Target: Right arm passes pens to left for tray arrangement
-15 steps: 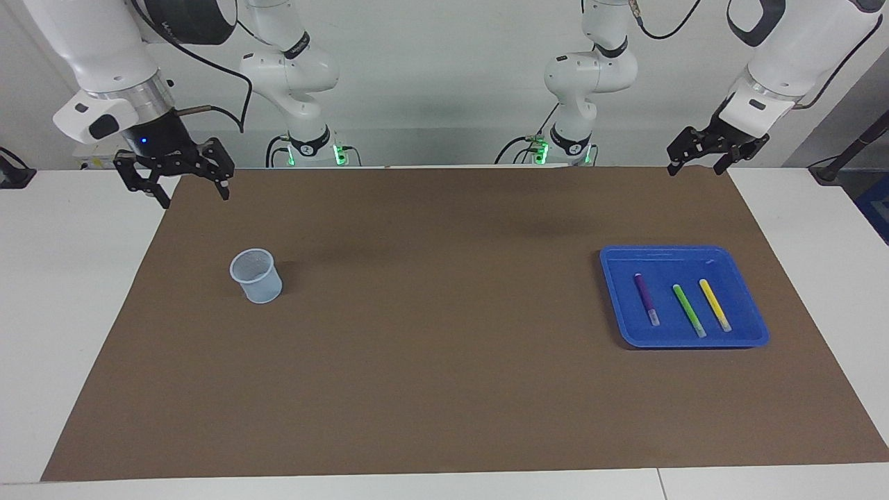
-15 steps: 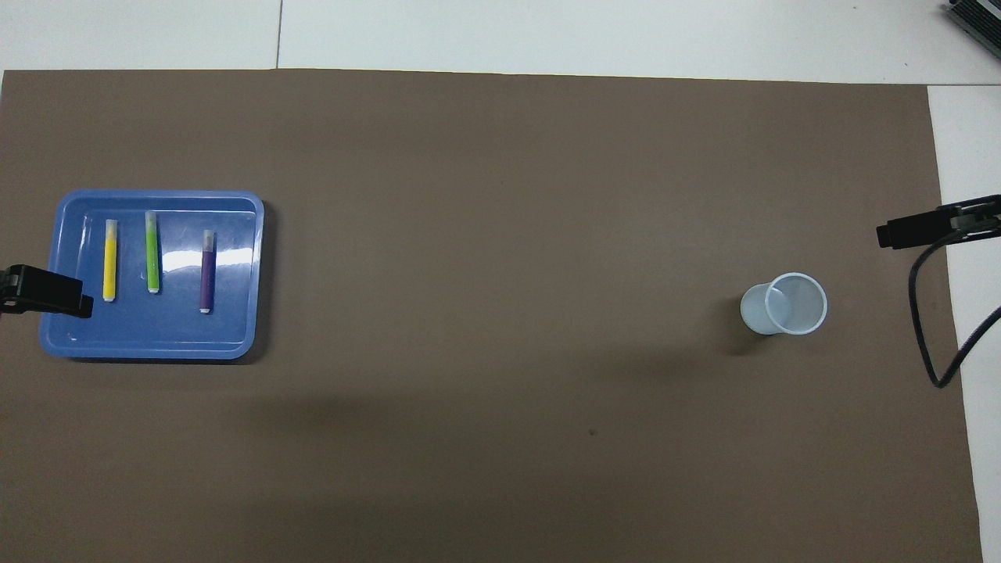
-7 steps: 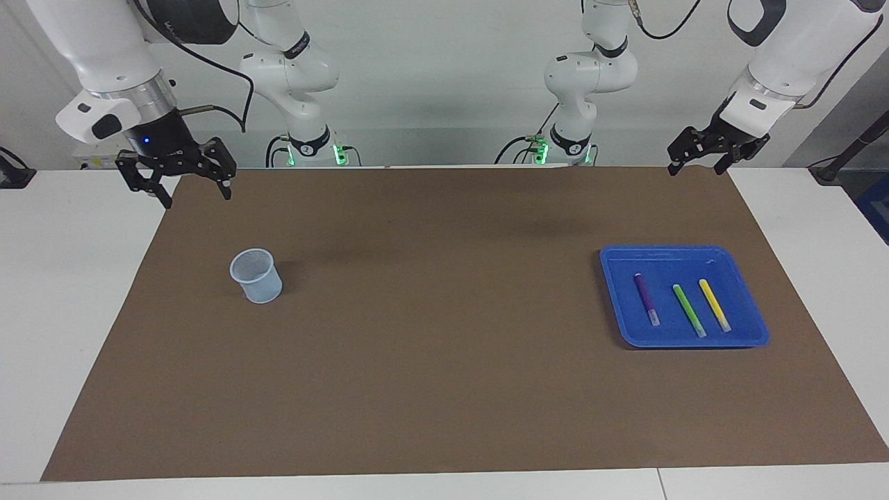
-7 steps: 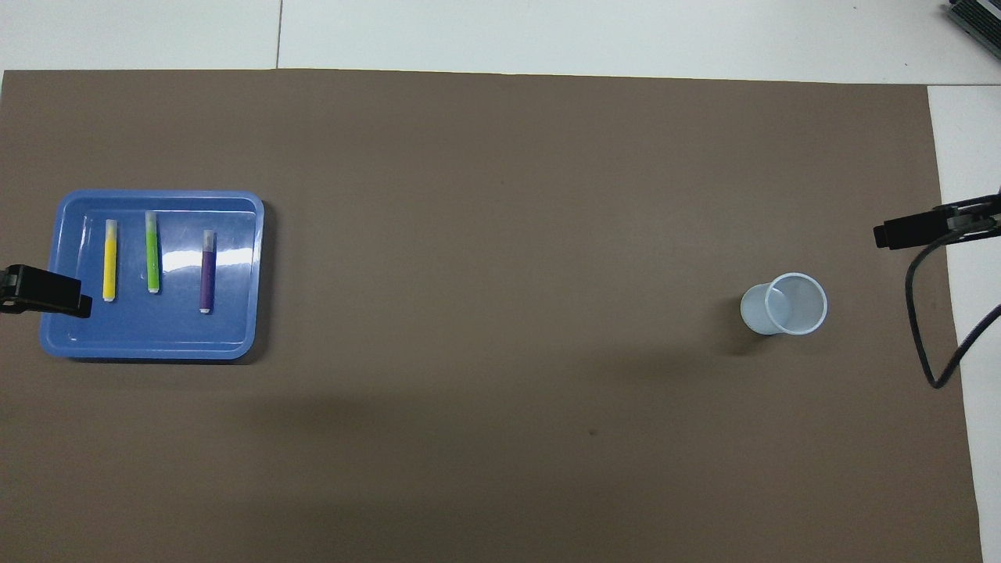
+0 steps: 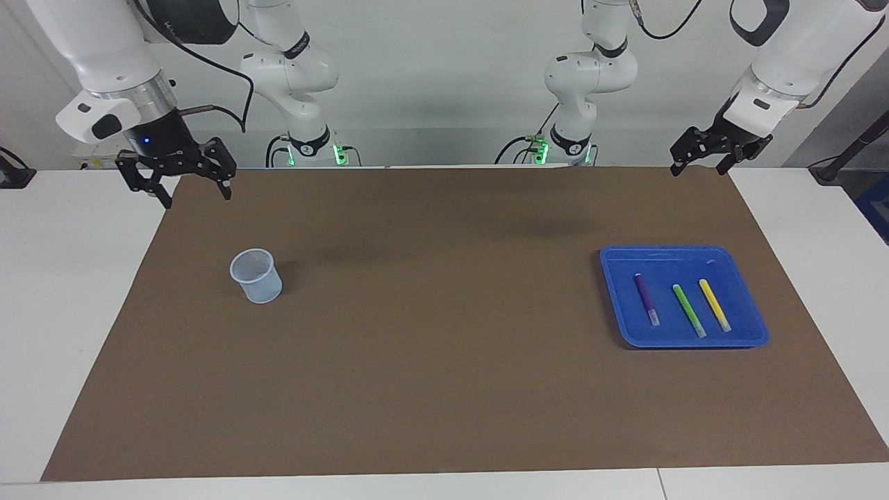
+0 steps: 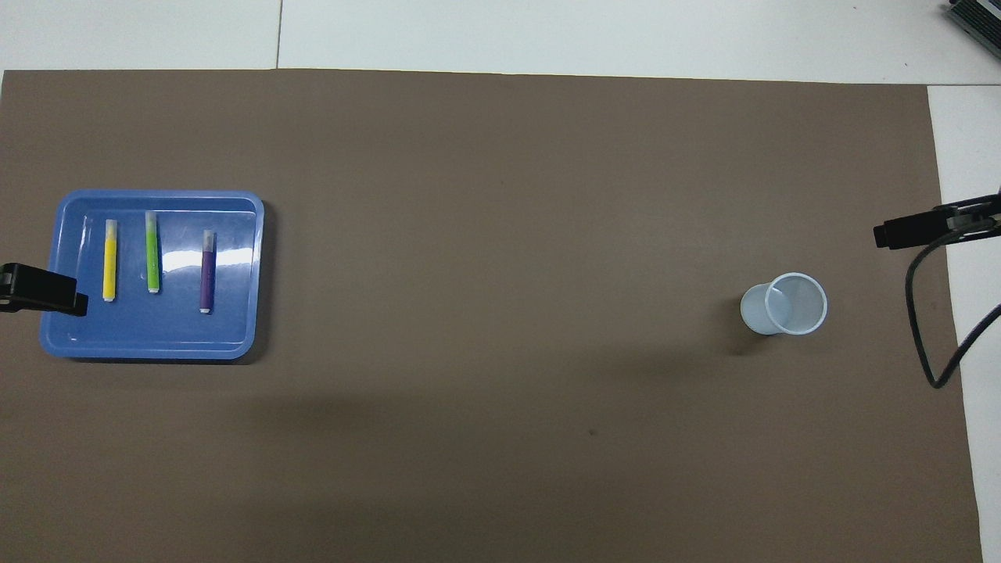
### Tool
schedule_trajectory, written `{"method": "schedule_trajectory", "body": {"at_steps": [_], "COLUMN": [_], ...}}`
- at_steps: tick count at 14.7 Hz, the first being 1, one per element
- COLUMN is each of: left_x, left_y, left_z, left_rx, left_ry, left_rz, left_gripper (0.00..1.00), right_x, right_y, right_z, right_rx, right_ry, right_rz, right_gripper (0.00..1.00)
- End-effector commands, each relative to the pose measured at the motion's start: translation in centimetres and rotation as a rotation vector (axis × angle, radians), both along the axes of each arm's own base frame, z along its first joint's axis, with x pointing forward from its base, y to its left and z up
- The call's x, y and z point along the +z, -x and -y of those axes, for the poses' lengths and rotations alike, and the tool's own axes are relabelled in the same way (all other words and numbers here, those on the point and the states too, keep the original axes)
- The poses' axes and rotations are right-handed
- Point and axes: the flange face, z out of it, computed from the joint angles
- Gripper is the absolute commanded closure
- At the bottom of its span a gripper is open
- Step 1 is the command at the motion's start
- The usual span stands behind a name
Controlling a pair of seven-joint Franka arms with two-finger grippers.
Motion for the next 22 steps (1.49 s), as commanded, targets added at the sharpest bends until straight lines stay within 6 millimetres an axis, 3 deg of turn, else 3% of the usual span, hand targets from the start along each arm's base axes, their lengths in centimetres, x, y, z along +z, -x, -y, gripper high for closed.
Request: {"method": "schedule_trajectory", "body": {"at_steps": [1, 5, 16, 22], "left_x": [0.3, 0.0, -1.2, -1.1], "left_y": [0.0, -0.1, -3.5, -3.5], "left_z": [-0.1, -0.2, -0.3, -0.2], "left_rx": [0.008, 0.009, 0.009, 0.007], "left_ry": [0.001, 0.001, -0.003, -0.003], "left_rz": [0.017, 0.029, 0.021, 0.018], "left_gripper": [0.0, 0.0, 0.0, 0.0], "right_x": [0.3, 0.3, 0.3, 0.3], "right_y": [0.1, 0.1, 0.1, 0.1], "right_z": [0.0, 0.3, 0.3, 0.3], "right_rx": [-0.021, -0.026, -0.026, -0.026], "right_ry": [0.008, 0.008, 0.008, 0.008], "right_rz": [-0.003, -0.003, -0.003, -0.003], "right_gripper": [0.0, 0.0, 0.0, 0.0]}}
